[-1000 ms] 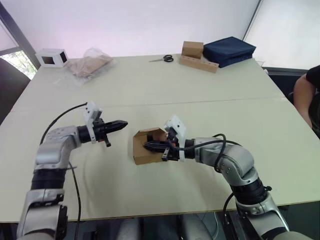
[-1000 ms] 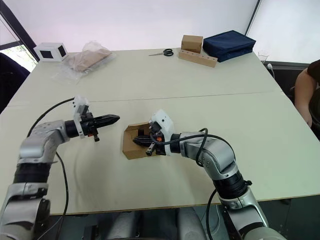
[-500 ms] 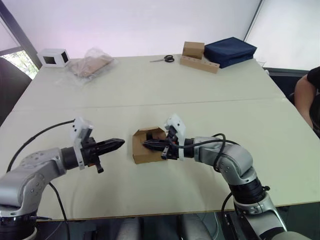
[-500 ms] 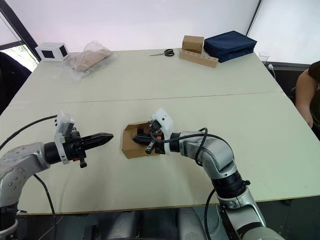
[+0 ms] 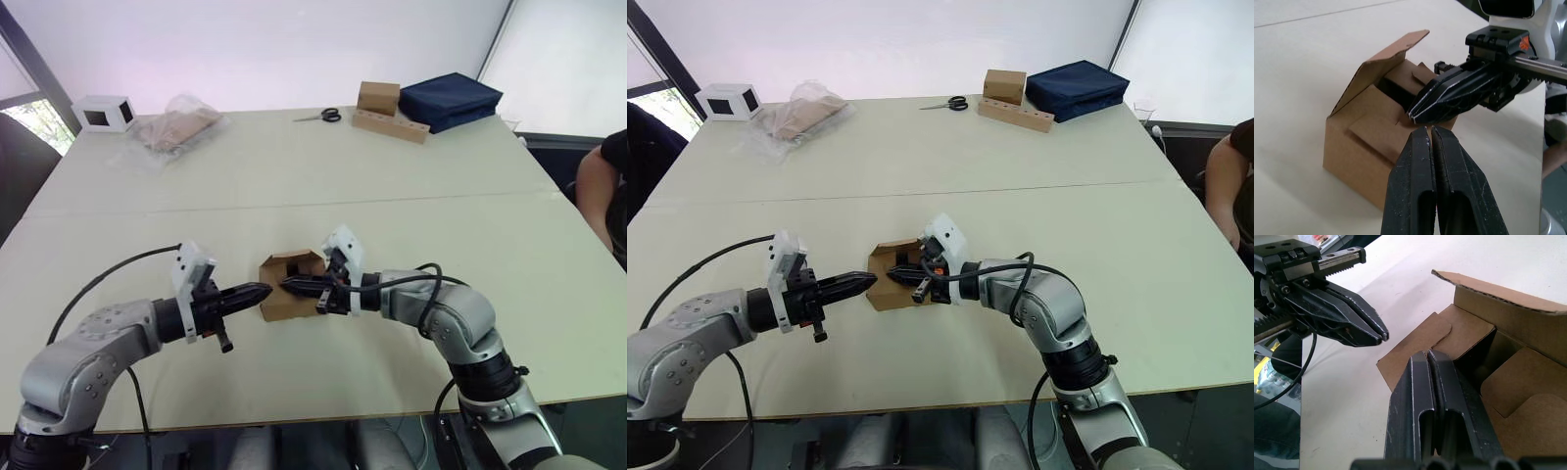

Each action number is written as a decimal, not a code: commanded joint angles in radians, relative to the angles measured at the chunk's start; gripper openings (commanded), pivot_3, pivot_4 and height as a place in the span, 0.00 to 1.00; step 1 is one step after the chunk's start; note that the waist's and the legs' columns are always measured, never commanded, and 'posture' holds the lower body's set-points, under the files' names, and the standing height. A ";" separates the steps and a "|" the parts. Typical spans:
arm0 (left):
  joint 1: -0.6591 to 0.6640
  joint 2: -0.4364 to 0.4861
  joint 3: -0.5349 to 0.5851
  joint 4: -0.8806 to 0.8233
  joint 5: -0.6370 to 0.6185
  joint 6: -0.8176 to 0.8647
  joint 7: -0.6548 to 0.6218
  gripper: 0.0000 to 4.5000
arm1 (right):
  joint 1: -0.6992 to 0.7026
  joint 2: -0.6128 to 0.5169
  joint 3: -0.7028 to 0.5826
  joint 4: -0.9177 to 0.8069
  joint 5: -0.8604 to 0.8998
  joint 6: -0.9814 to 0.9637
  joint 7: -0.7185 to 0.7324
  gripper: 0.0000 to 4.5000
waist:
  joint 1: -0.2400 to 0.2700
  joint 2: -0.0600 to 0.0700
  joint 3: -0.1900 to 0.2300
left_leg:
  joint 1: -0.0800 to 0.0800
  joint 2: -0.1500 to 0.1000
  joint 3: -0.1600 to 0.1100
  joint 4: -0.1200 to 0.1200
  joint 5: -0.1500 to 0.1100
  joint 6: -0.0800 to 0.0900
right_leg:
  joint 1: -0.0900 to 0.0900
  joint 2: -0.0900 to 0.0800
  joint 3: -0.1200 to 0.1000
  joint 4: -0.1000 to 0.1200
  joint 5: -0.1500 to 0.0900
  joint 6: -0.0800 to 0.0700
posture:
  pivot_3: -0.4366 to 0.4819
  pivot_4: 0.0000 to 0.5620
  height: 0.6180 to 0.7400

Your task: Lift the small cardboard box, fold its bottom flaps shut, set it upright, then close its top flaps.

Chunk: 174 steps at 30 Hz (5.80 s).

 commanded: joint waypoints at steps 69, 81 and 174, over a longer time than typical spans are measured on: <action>-0.052 0.050 -0.093 0.107 0.065 -0.114 -0.042 0.00 | -0.084 -0.144 0.022 0.011 -0.092 -0.197 0.159 0.52 | 0.001 0.000 0.000 | 0.000 0.000 0.001 -0.001 0.000 0.000 | 0.000 0.000 0.000 -0.001 0.000 0.000 | 0.48 0.27 1.00; -0.056 0.046 -0.097 0.101 0.062 -0.108 -0.035 0.00 | -0.077 -0.152 0.093 0.068 -0.230 -0.313 0.172 0.52 | 0.001 0.000 0.000 | 0.000 0.000 0.001 -0.001 0.000 0.000 | 0.000 0.000 0.000 -0.001 0.000 0.000 | 0.48 0.27 1.00; -0.226 -0.091 -0.176 0.328 0.181 -0.228 -0.059 0.00 | 0.021 -0.111 -0.045 -0.053 -0.191 -0.282 0.157 0.52 | 0.007 0.000 0.000 | 0.001 0.000 0.000 -0.001 0.000 -0.001 | 0.001 0.000 0.000 -0.001 0.000 0.000 | 0.48 0.27 1.00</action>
